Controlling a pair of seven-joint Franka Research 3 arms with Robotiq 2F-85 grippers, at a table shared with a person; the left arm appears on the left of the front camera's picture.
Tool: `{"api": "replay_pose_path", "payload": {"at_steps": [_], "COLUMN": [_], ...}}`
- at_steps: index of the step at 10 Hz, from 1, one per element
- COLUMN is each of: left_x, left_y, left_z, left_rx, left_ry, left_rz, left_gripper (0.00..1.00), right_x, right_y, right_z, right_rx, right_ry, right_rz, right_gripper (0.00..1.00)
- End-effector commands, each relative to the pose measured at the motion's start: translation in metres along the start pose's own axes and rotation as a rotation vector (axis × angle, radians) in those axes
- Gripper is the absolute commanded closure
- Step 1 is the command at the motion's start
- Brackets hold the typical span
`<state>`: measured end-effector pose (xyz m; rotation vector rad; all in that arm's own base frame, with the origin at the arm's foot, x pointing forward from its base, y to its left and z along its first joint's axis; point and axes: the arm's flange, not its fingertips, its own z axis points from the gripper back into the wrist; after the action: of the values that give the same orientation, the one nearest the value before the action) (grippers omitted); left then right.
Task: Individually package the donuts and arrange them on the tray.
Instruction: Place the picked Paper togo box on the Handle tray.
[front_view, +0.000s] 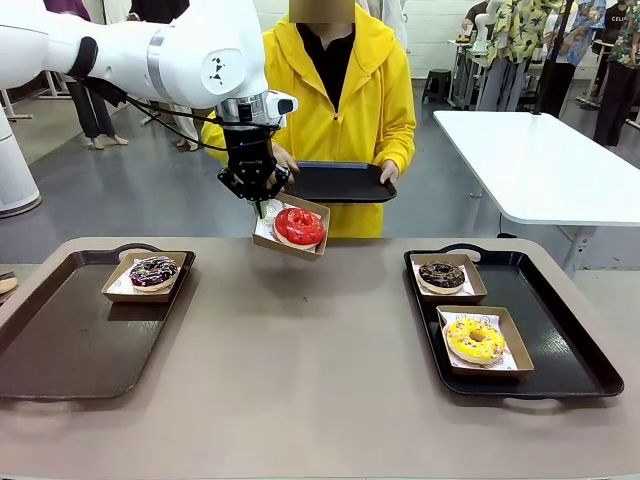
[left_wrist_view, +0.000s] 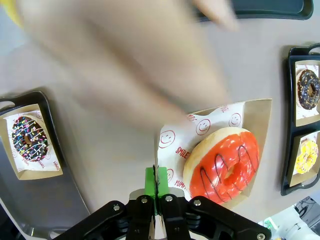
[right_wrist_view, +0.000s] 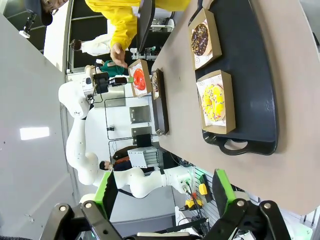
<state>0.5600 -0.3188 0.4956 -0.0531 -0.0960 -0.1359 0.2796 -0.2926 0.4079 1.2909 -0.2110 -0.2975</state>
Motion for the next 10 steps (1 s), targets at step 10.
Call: {"api": "replay_pose_path", "payload": {"at_steps": [10], "left_x": [-0.093], "left_y": [0.12], "left_z": [0.022], "left_rx": [-0.078], "left_ry": [0.023], "left_rz": [-0.192], "left_gripper": [0.99], "right_x": [-0.001], "right_y": [0.0], "right_z": [0.001], "right_rx": [0.007], "right_ry": [-0.002], "right_rz": [-0.005], "right_gripper": [0.0]}}
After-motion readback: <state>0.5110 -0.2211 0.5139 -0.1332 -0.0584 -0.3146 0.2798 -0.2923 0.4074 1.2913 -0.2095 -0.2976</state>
